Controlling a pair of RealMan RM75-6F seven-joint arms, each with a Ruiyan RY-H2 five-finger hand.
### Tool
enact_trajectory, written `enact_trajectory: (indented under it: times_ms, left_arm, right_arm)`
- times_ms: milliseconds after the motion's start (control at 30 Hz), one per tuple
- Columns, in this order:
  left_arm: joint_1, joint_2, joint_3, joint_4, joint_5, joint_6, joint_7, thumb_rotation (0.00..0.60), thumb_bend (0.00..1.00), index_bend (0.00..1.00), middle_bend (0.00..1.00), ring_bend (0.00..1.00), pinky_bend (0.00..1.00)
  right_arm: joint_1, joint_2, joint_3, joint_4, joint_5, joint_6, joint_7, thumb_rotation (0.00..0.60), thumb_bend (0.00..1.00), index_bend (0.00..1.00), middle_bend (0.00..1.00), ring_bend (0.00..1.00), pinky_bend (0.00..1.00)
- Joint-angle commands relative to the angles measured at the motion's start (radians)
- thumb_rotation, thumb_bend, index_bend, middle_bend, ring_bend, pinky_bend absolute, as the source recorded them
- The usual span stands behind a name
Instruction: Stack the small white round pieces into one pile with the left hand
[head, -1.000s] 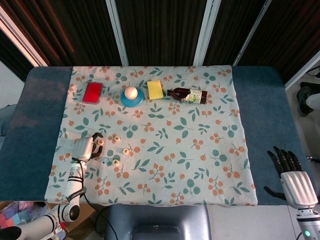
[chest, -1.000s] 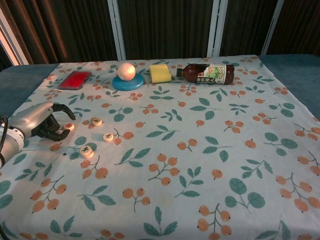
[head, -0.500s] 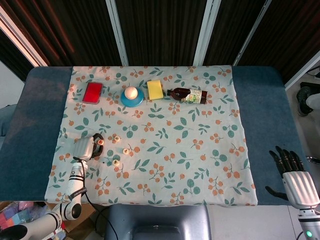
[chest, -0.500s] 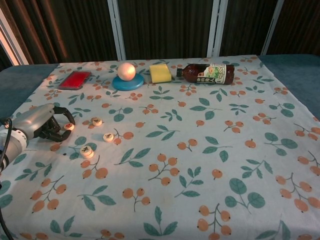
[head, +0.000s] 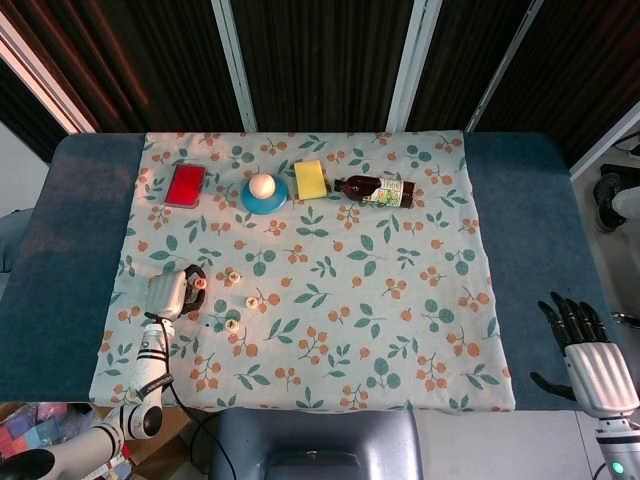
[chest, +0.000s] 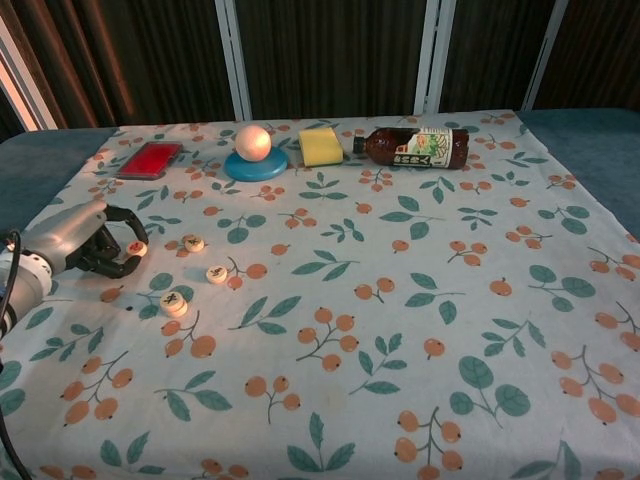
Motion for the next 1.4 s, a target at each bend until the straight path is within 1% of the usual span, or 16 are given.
enact_trajectory:
  times_ms: [33, 133, 167, 300, 433, 600, 833, 1400]
  left_arm:
    - [0.012, 0.031, 0.008, -0.071, 0.023, 0.032, -0.016, 0.600, 0.43, 0.52, 1.00, 1.00, 1.00]
    - [0.036, 0.088, 0.028, -0.212, 0.054, 0.062, -0.032, 0.600, 0.43, 0.52, 1.00, 1.00, 1.00]
    - [0.046, 0.115, 0.038, -0.281, 0.065, 0.069, -0.033, 0.600, 0.43, 0.52, 1.00, 1.00, 1.00]
    - [0.070, 0.191, 0.081, -0.475, 0.101, 0.089, 0.004, 0.600, 0.43, 0.52, 1.00, 1.00, 1.00]
    - [0.085, 0.221, 0.118, -0.584, 0.125, 0.108, 0.061, 0.600, 0.43, 0.52, 1.00, 1.00, 1.00]
    - [0.096, 0.214, 0.143, -0.608, 0.144, 0.135, 0.106, 0.600, 0.43, 0.52, 1.00, 1.00, 1.00]
    - [0.098, 0.203, 0.158, -0.583, 0.129, 0.119, 0.125, 0.600, 0.43, 0.52, 1.00, 1.00, 1.00]
    - [0.097, 0.183, 0.157, -0.521, 0.112, 0.099, 0.121, 0.600, 0.43, 0.50, 1.00, 1.00, 1.00]
  right_arm:
    - [0.001, 0.000, 0.000, 0.001, 0.000, -0.002, -0.001, 0.600, 0.07, 0.00, 0.00, 0.00, 0.00]
    - [0.003, -0.002, 0.000, 0.001, 0.001, -0.006, -0.004, 0.600, 0.07, 0.00, 0.00, 0.00, 0.00]
    - [0.003, -0.002, -0.001, 0.001, 0.000, -0.007, -0.005, 0.600, 0.07, 0.00, 0.00, 0.00, 0.00]
    - [0.003, -0.002, -0.004, -0.001, -0.006, -0.005, -0.006, 0.600, 0.07, 0.00, 0.00, 0.00, 0.00]
    - [0.001, 0.000, -0.007, 0.000, -0.014, -0.001, 0.000, 0.600, 0.07, 0.00, 0.00, 0.00, 0.00]
    - [-0.002, 0.004, -0.010, 0.002, -0.020, 0.006, 0.011, 0.600, 0.07, 0.00, 0.00, 0.00, 0.00]
    - [-0.005, 0.008, -0.011, 0.002, -0.022, 0.013, 0.019, 0.600, 0.07, 0.00, 0.00, 0.00, 0.00]
    - [-0.004, 0.015, -0.015, -0.001, -0.027, 0.007, 0.030, 0.600, 0.07, 0.00, 0.00, 0.00, 0.00]
